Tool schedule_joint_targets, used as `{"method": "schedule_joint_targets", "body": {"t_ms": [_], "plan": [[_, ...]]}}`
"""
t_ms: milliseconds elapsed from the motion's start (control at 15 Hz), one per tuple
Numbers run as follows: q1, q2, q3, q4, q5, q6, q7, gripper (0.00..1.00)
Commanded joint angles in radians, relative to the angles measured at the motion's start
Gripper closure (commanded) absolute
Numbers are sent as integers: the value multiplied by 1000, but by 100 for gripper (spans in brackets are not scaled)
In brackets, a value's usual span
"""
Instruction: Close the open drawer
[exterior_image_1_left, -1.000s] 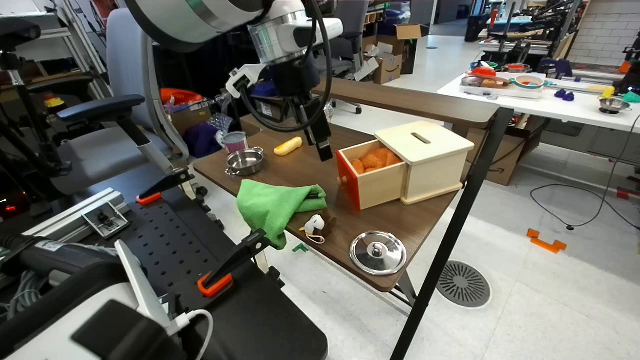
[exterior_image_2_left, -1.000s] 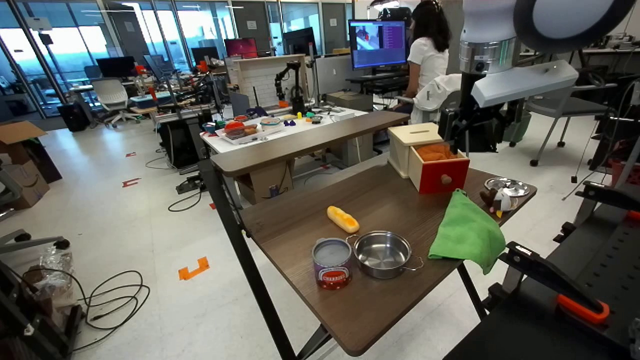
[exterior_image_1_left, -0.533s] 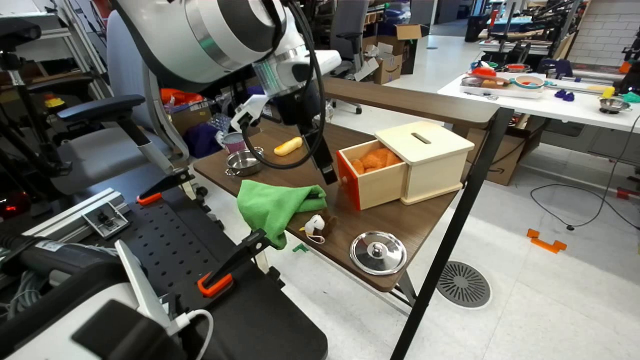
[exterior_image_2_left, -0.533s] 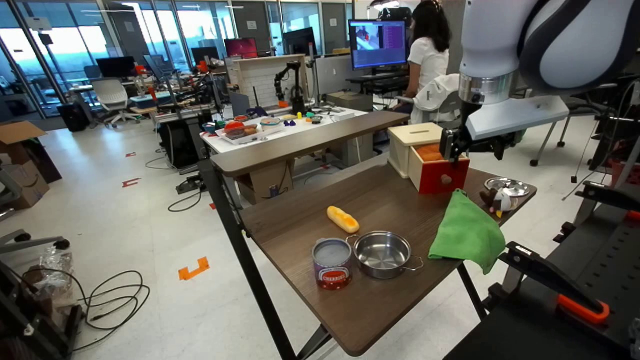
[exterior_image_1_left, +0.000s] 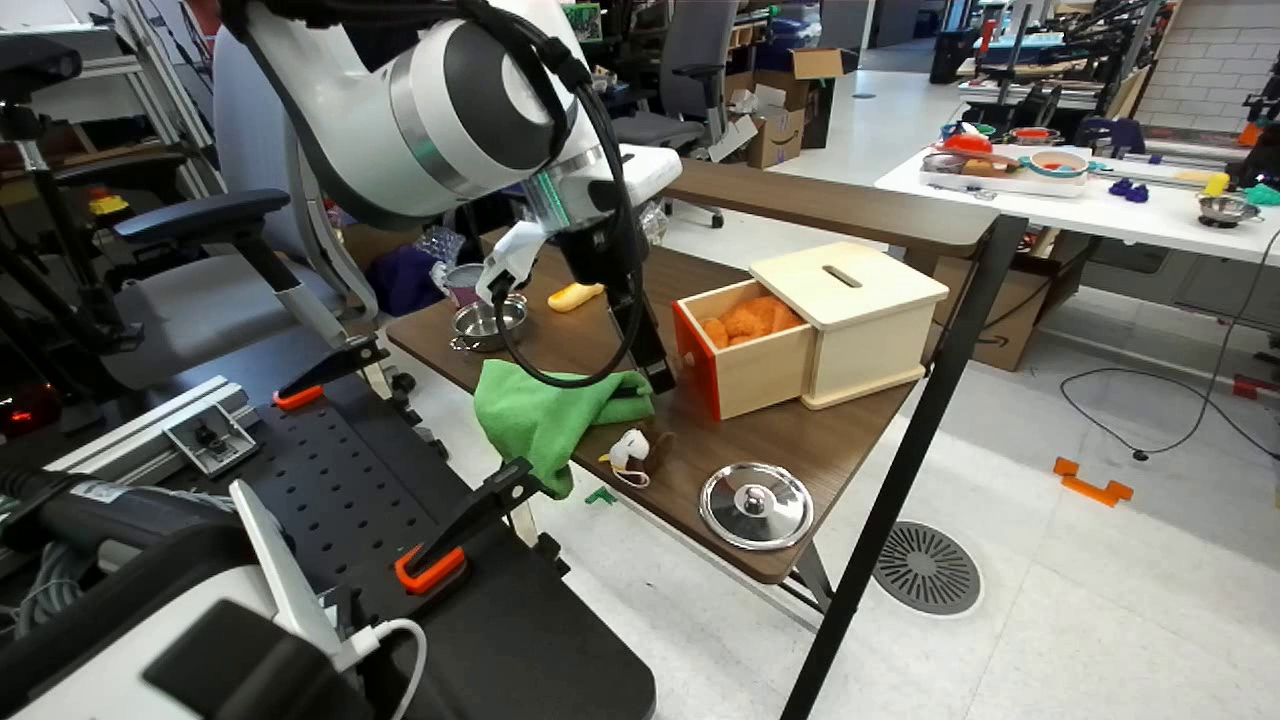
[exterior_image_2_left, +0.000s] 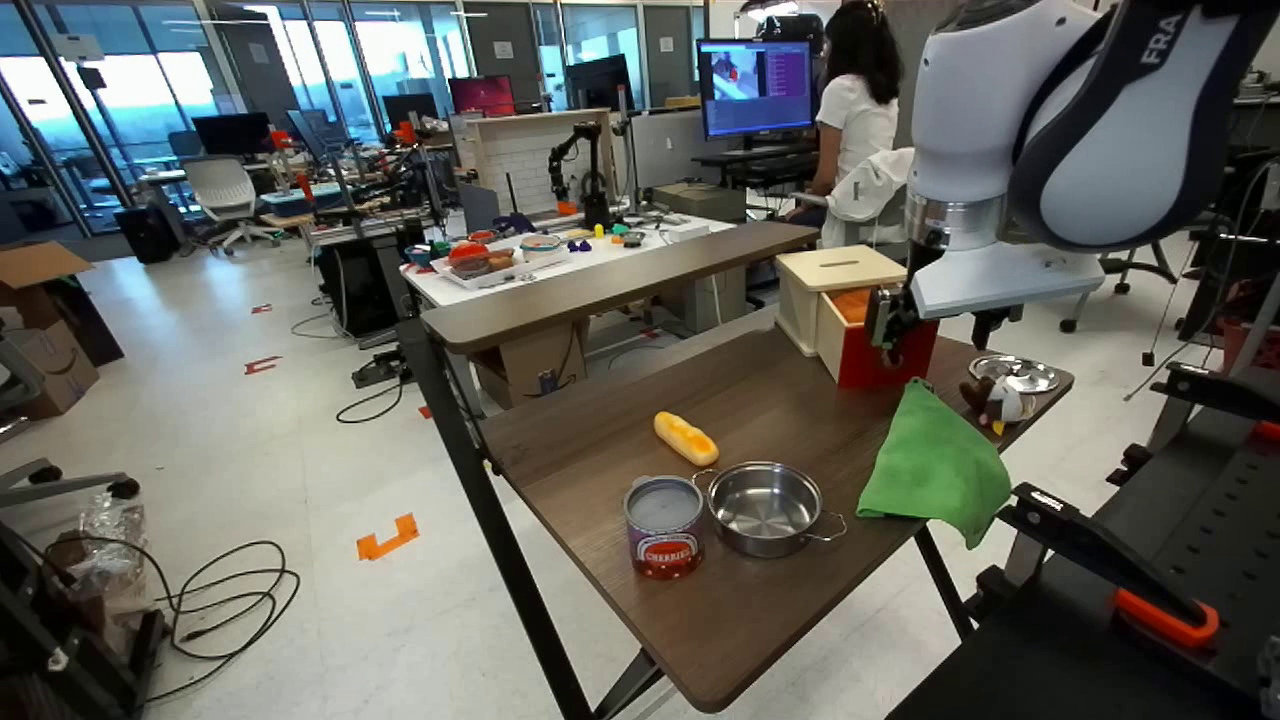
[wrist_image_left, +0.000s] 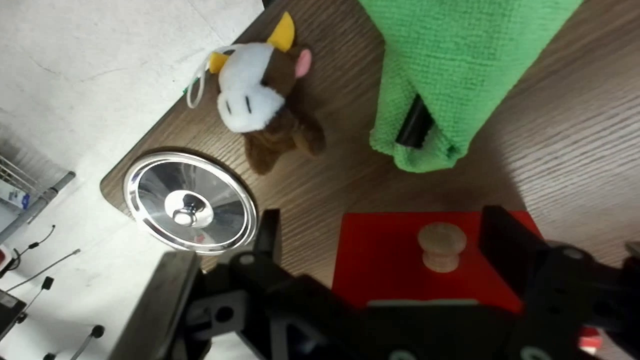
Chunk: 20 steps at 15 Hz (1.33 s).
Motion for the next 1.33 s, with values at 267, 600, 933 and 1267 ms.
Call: {"method": "schedule_joint_targets", "body": {"t_ms": [267, 600, 933, 1267], "plan": [[-55, 67, 51, 92, 249, 60, -162, 0], [-128, 88, 125, 133, 358, 53, -291, 0], [-159, 102, 141, 168, 432, 56, -373, 0], [-202, 99, 152, 222, 484, 49, -442, 0]]}}
